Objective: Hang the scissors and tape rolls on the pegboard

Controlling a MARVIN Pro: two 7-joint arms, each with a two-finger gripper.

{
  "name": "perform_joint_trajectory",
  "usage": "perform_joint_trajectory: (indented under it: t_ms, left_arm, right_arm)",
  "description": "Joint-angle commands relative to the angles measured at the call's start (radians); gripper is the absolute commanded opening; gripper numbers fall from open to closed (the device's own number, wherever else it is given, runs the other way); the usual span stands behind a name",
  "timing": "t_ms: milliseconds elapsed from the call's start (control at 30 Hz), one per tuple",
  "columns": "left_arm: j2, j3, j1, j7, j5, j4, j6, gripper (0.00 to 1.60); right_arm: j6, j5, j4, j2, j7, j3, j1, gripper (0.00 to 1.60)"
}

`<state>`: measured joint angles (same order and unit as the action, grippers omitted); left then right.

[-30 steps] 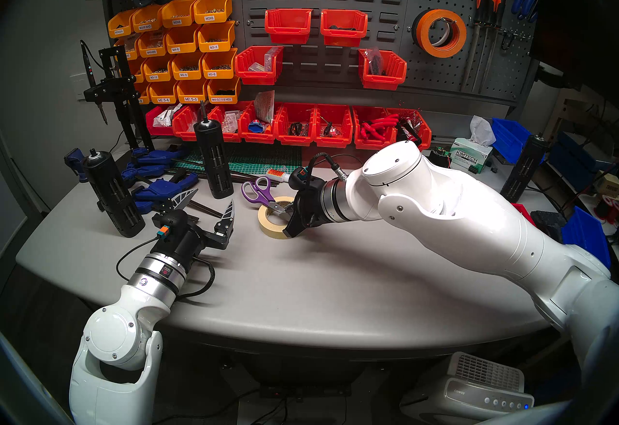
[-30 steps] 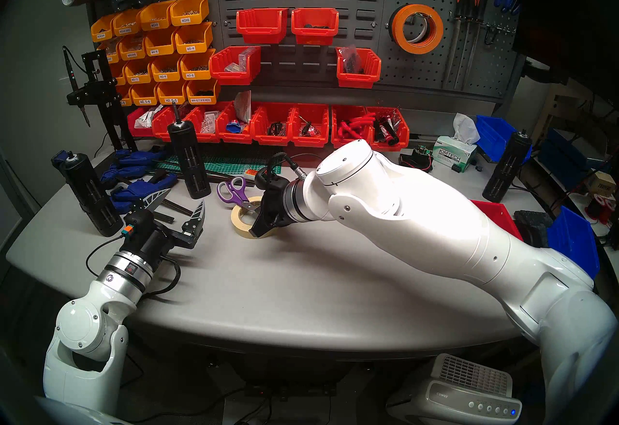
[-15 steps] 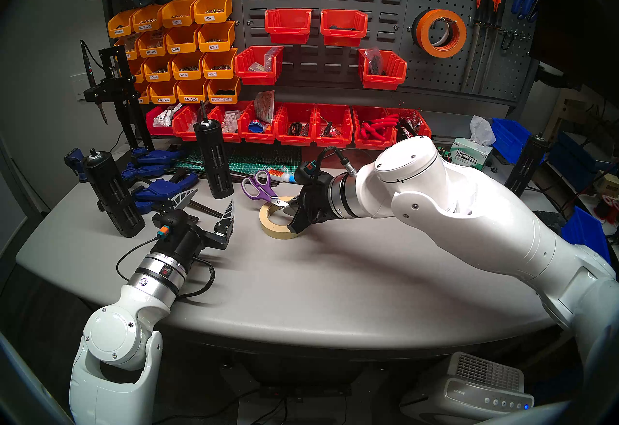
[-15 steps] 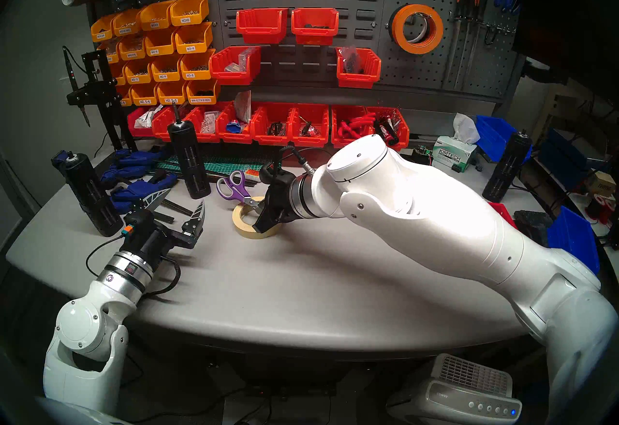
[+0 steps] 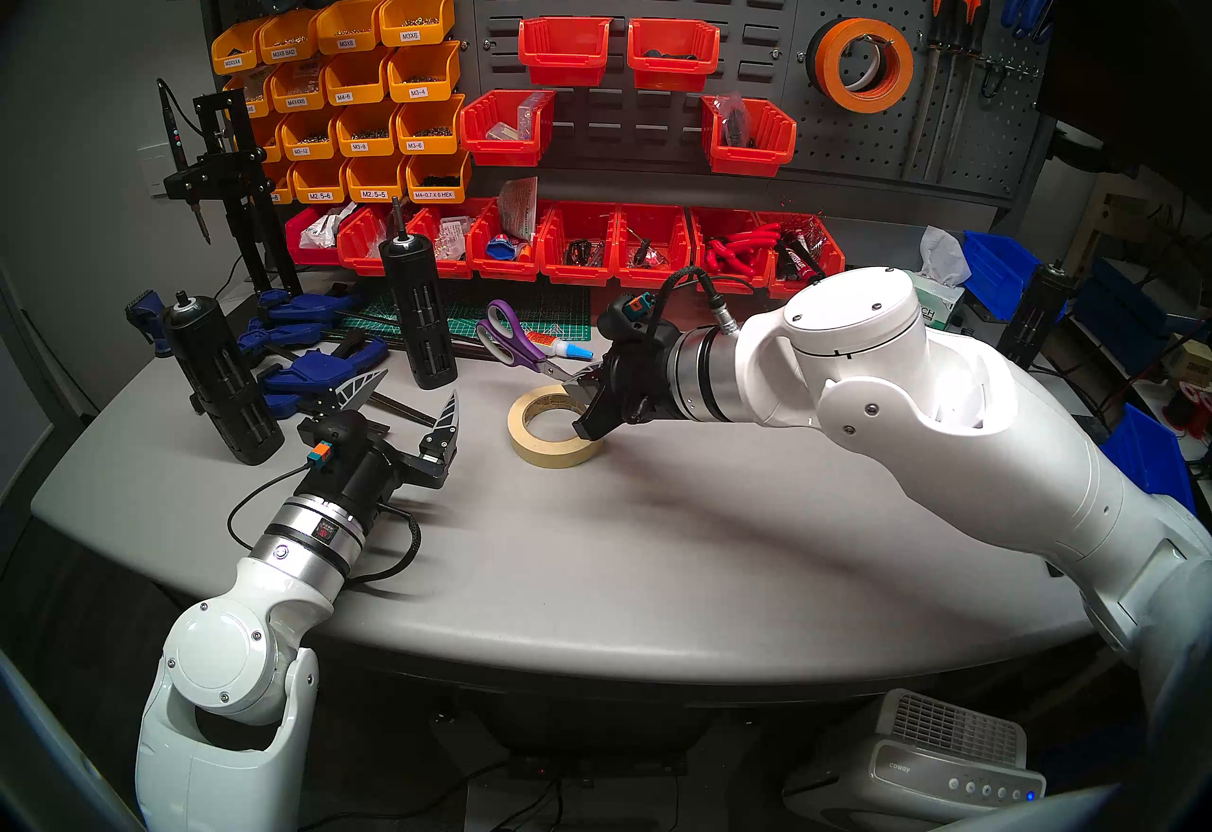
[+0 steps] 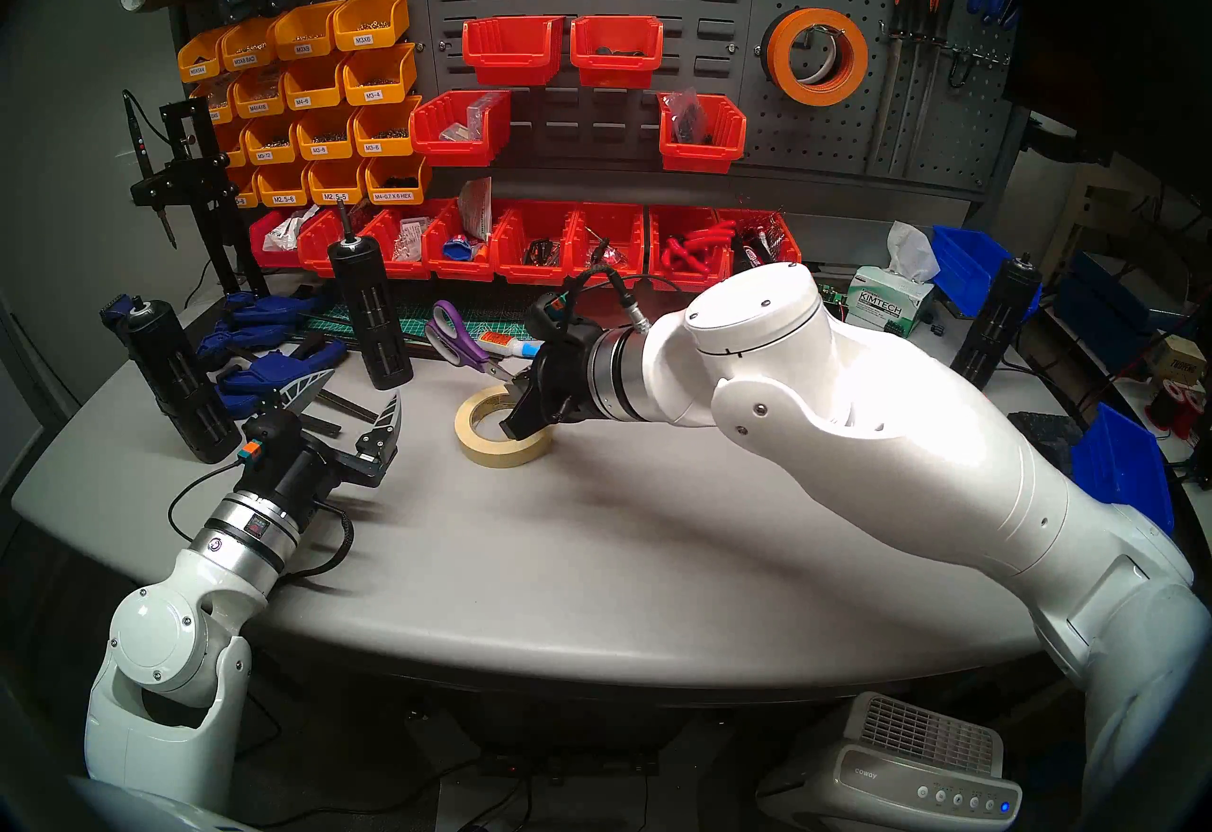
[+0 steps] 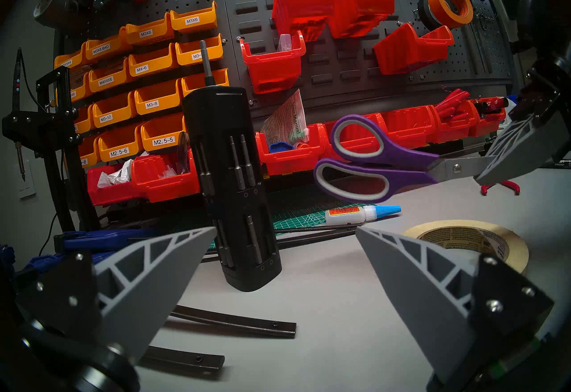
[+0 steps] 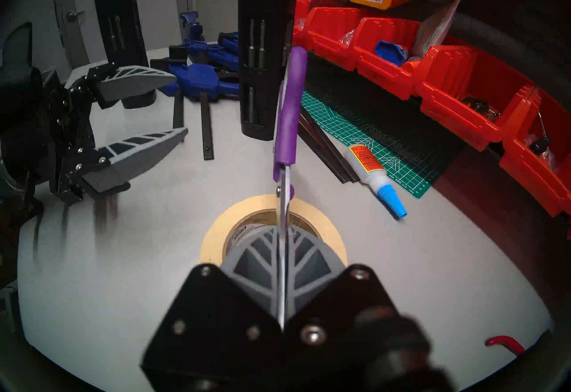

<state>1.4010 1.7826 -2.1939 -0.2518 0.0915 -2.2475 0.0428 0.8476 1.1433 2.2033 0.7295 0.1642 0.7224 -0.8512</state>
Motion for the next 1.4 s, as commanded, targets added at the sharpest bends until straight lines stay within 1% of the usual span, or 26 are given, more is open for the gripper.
perform_joint_trajectory:
  t_ms: [0,167,533,633,900,1200,1233,1300,1367]
  left_arm:
    - [0.0,-0.002,0.001,-0.001,0.0,-0.014,0.006,1.6]
    - [0.0,-0.002,0.001,-0.001,0.0,-0.014,0.006,1.6]
    - [0.0,-0.002,0.001,-0.001,0.0,-0.014,0.006,1.6]
    - [0.0,-0.002,0.001,-0.001,0.0,-0.014,0.006,1.6]
    - [0.0,-0.002,0.001,-0.001,0.0,-0.014,0.006,1.6]
    - [0.0,-0.002,0.002,-0.001,0.0,-0.013,0.006,1.6]
    - [0.0,-0.002,0.002,-0.001,0.0,-0.013,0.006,1.6]
    - [0.0,-0.002,0.002,-0.001,0.0,-0.013,0.005,1.6]
    - [0.0,-0.002,0.002,-0.001,0.0,-0.013,0.005,1.6]
  right_arm:
    - [-0.073,0.038,0.096,-0.071,0.028,0.098,-0.037,0.0]
    - [-0.123,0.073,0.15,-0.113,0.063,0.155,-0.081,0.0]
    - [-0.255,0.183,0.239,-0.217,0.132,0.318,-0.181,0.0]
    - [-0.29,0.211,0.24,-0.247,0.144,0.358,-0.212,0.0]
    - [-0.362,0.268,0.24,-0.3,0.131,0.445,-0.261,0.0]
    - [-0.436,0.309,0.24,-0.344,0.094,0.527,-0.314,0.0]
    - [-0.436,0.309,0.24,-0.344,0.094,0.527,-0.314,0.0]
    - [-0.47,0.32,0.24,-0.357,0.089,0.563,-0.329,0.0]
    - [-0.483,0.326,0.24,-0.374,0.085,0.587,-0.34,0.0]
